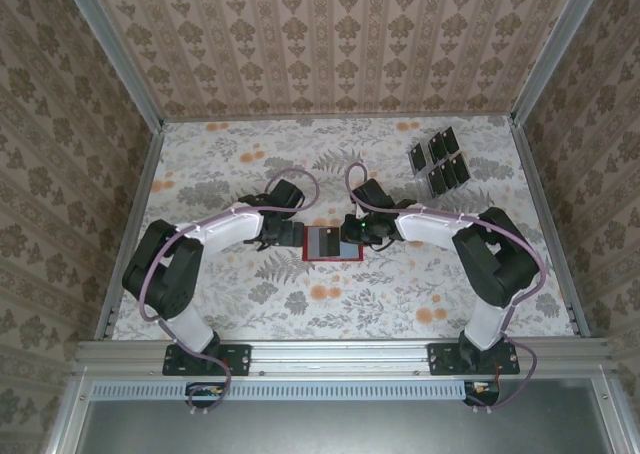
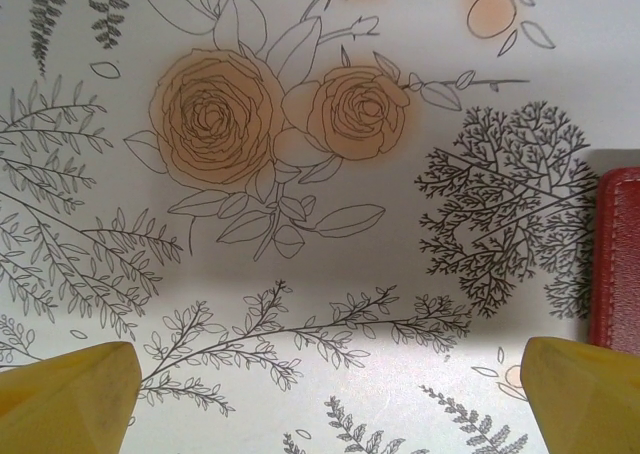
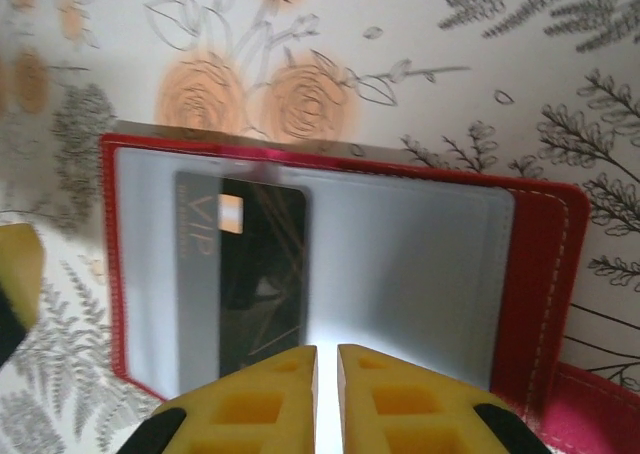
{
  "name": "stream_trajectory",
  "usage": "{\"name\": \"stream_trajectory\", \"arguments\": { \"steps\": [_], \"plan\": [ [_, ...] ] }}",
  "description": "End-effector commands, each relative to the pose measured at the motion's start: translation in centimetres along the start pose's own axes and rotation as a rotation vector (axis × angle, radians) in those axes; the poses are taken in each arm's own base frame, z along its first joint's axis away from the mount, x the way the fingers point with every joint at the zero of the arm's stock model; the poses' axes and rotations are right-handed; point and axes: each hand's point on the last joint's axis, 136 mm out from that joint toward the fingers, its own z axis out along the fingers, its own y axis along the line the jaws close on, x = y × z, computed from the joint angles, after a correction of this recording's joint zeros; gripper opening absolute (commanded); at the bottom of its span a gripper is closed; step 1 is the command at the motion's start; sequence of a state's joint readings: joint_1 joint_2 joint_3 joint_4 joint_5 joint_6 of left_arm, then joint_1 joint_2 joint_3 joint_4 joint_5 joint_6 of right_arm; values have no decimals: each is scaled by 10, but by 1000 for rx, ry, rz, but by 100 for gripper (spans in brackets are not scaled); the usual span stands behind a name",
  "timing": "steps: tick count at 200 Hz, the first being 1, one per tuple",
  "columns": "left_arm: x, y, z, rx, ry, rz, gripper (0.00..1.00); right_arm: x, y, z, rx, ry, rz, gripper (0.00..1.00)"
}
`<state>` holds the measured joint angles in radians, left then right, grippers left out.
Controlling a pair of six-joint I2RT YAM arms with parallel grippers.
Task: Put the credit cards into the card holder
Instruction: Insert the credit card into the card slot.
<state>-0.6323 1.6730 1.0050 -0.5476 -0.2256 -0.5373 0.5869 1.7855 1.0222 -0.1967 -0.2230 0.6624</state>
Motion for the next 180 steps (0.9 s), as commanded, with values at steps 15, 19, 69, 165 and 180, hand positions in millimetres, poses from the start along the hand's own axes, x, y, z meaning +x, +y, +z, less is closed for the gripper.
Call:
{"name": "stream_trajectory", "arguments": {
  "steps": [15,19,69,165,180],
  "plan": [
    [14,10,12,-55,61,39,100,9,-8,10,64,49,-21,14],
    [15,10,13,-56,63,39,100,10,-8,11,65,52,-22,14],
    [21,8,21,-60,86,55,100,11,4,16,55,63,-42,13],
    [28,-7,26,-33,91,82,100,15,26,22,52,82,-88,13],
    [29,-8,27,-31,92,80,100,15,30,23,46,82,-94,13]
  ]
}}
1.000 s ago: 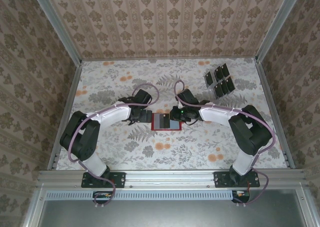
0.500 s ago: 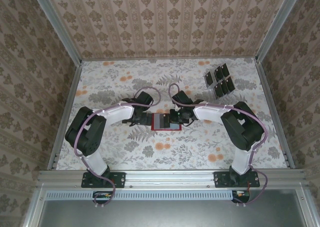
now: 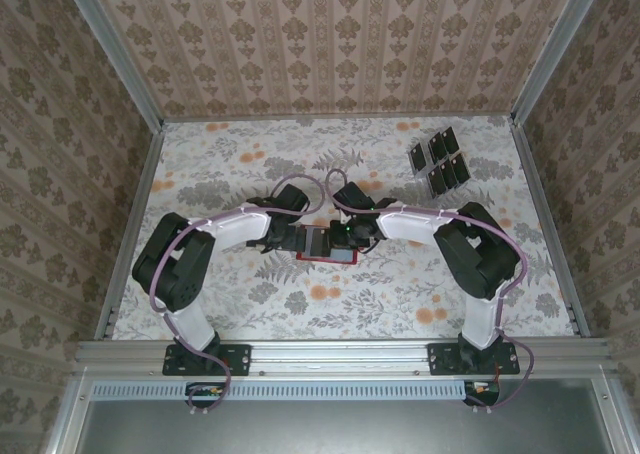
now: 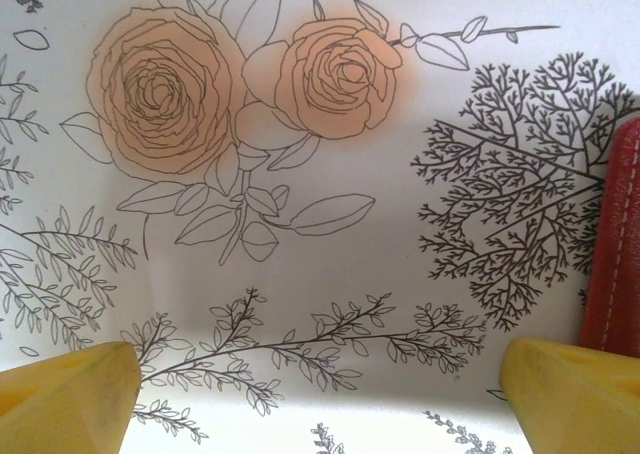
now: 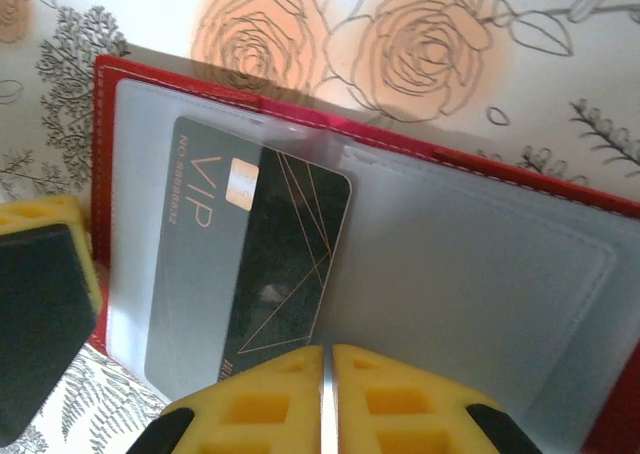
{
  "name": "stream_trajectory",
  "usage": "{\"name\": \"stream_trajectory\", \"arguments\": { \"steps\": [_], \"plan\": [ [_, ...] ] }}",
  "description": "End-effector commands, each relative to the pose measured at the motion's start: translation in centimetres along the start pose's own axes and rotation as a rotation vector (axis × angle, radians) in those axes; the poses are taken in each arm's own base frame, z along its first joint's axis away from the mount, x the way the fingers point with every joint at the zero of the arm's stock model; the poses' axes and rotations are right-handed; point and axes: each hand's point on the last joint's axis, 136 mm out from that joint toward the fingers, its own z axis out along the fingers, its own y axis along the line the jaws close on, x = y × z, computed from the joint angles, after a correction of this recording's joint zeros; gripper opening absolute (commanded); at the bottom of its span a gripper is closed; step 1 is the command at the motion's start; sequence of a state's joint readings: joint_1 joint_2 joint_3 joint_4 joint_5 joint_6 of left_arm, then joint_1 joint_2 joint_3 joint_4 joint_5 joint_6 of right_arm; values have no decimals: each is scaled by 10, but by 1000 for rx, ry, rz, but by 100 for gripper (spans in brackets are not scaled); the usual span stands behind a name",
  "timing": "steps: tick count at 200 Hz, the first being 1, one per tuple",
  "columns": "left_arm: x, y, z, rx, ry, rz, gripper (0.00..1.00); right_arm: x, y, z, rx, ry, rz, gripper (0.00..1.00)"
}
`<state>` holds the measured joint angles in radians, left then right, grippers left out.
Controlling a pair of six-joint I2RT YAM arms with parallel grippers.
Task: Put the credit cards into the card holder
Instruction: Insert the credit card into the card slot.
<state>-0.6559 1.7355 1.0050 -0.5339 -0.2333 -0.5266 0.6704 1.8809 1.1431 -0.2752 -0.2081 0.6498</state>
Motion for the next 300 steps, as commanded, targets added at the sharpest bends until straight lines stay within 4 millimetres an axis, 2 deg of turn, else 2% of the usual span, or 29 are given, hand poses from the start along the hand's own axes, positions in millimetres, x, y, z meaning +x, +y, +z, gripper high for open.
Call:
{"name": "stream_trajectory", "arguments": {
  "steps": [1,92,129,171,198,248,300],
  "plan": [
    [18,-3,12,-9,57,38,100,1,3,3,24,15,-21,13],
    [22,-7,10,2,52,31,100,-3,25,17,-29,27,-22,13],
    [23,-8,11,3,52,26,100,-13,36,8,-63,-11,-31,13],
    [16,-5,0,5,21,10,100,-16,28,-18,-59,-75,-18,13],
    [7,2,-10,15,-11,-20,100,-13,18,-25,-41,-91,-10,13],
    [-1,18,-11,15,-20,-59,100,-10,11,-11,-34,-68,13,11],
    [-2,18,-3,17,-6,-51,100,-7,5,1,-14,-49,18,10]
  ]
}}
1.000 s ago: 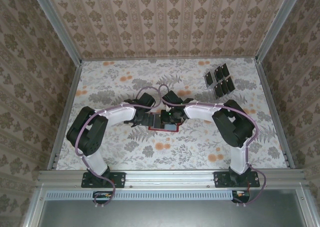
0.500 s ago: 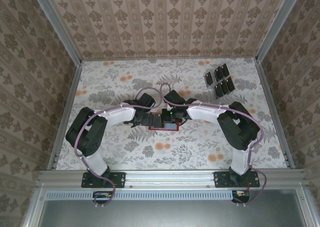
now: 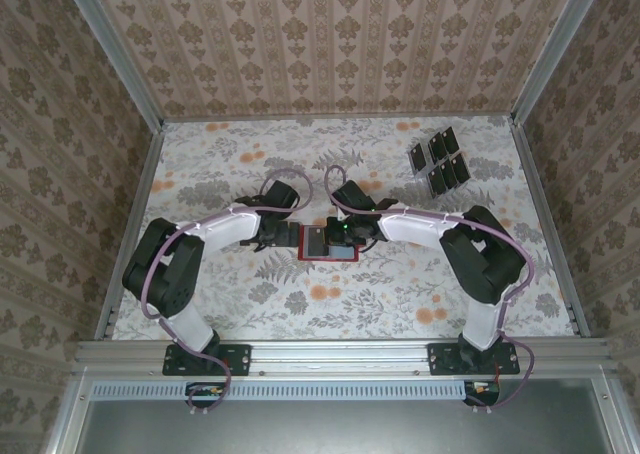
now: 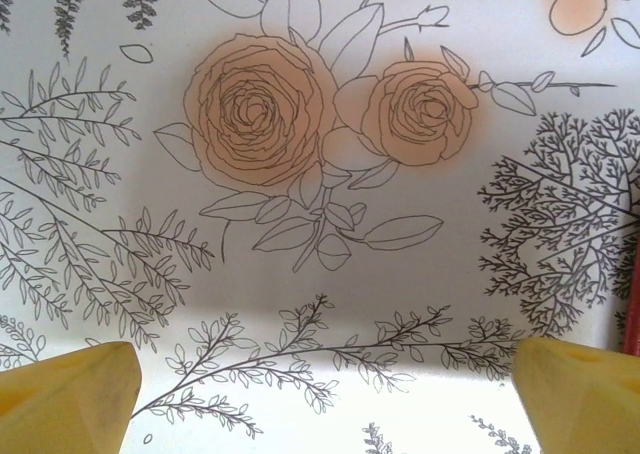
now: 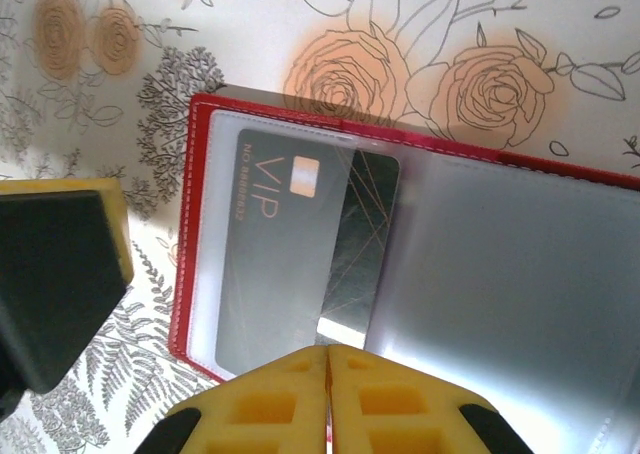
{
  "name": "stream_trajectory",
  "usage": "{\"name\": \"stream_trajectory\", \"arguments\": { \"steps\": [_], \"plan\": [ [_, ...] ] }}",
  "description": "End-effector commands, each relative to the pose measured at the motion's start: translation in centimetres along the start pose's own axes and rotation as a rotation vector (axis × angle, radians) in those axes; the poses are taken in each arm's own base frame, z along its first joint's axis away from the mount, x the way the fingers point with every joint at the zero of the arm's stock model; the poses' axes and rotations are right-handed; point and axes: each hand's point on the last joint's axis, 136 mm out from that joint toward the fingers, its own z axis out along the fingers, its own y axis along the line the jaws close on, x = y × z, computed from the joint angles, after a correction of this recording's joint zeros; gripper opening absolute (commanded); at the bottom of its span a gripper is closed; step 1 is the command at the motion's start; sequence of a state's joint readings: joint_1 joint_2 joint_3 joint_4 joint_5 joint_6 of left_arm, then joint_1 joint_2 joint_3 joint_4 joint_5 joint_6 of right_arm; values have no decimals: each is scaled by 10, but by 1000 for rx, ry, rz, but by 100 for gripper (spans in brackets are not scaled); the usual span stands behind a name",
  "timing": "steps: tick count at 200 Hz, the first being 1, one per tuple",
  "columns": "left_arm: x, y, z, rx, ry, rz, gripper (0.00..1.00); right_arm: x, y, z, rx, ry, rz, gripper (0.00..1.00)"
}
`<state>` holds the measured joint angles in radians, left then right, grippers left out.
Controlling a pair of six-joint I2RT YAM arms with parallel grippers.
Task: Put the credit cards into the card holder
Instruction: Insert the credit card into the card slot.
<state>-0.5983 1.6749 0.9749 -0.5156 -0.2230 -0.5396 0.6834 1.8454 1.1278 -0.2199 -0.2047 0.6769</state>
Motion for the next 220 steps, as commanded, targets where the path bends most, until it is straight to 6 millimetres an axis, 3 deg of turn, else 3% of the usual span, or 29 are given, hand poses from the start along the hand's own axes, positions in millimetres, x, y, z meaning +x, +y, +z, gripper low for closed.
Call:
{"name": "stream_trajectory", "arguments": {
  "steps": [1,97,220],
  "plan": [
    [7,1,5,3,27,28,100,1,-10,10,34,6,17,10],
    [18,-8,22,20,73,39,100,5,-11,24,17,36,33,9],
    [28,-16,24,31,83,44,100,-4,24,31,-102,40,55,9]
  ]
}}
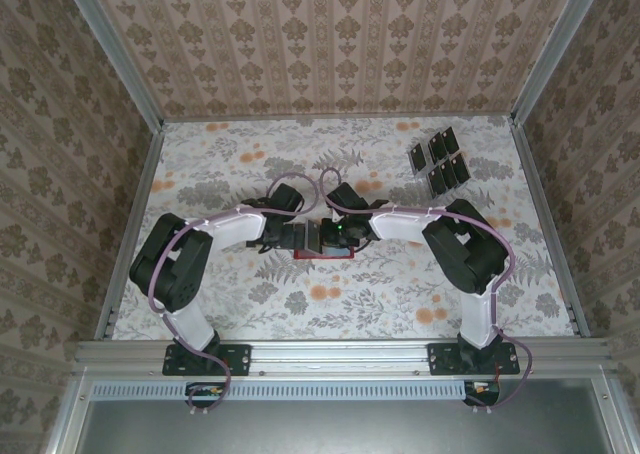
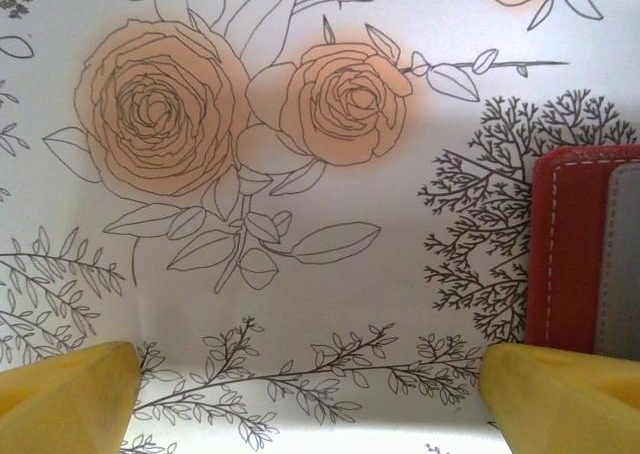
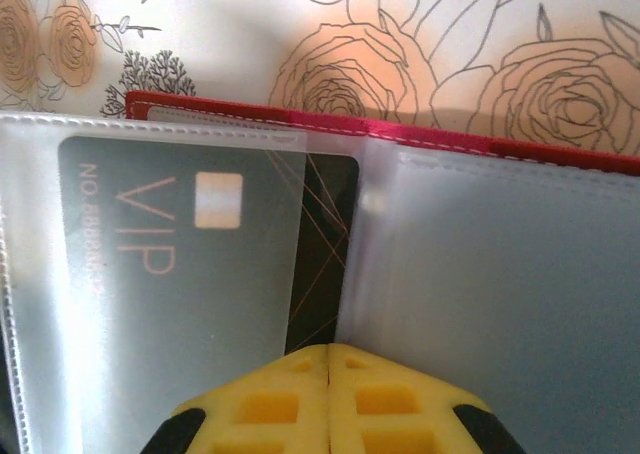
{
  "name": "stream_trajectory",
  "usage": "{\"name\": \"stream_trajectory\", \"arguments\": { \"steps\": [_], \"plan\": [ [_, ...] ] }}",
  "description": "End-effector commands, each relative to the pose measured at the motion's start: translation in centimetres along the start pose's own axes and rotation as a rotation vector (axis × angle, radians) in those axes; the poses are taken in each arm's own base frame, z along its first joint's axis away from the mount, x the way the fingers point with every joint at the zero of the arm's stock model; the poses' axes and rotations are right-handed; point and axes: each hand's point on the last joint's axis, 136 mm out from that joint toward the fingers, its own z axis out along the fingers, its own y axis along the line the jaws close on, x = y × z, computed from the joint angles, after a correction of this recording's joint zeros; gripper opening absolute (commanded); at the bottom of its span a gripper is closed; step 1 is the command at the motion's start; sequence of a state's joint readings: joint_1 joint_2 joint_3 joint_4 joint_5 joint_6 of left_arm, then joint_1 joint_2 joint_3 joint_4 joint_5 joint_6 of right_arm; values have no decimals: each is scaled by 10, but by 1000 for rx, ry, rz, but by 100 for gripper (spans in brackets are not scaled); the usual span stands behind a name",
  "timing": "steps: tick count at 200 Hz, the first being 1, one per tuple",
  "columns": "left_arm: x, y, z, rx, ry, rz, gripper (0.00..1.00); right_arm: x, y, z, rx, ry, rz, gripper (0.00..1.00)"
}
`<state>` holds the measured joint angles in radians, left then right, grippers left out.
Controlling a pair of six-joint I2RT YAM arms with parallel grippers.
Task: Put the credit cards into the card holder
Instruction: Insert the credit card into the card slot.
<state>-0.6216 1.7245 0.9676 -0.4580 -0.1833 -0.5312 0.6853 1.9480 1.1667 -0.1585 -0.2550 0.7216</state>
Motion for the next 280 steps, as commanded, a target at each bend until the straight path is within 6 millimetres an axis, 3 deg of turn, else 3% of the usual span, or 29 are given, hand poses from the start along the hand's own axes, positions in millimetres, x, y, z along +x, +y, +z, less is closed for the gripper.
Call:
{"name": "stream_trajectory", "arguments": {
  "steps": [1,55,81,196,280],
  "plan": [
    [22,1,11,-12,66,12,100,-3,19,4,-63,6,10,9],
    [11,34,-16,-82,10,-55,100,-9,18,-24,-61,-47,5,9],
    [5,40,-22,-81,-3,-65,100,-10,14,-31,-47,-60,0,9],
    [1,28,-14,-30,-5,-52,100,-2,-4,-8,-5,-18,18,8],
    [9,27,0,-33,28,-48,100,-2,-2,1,-14,0,22,8]
  ]
}}
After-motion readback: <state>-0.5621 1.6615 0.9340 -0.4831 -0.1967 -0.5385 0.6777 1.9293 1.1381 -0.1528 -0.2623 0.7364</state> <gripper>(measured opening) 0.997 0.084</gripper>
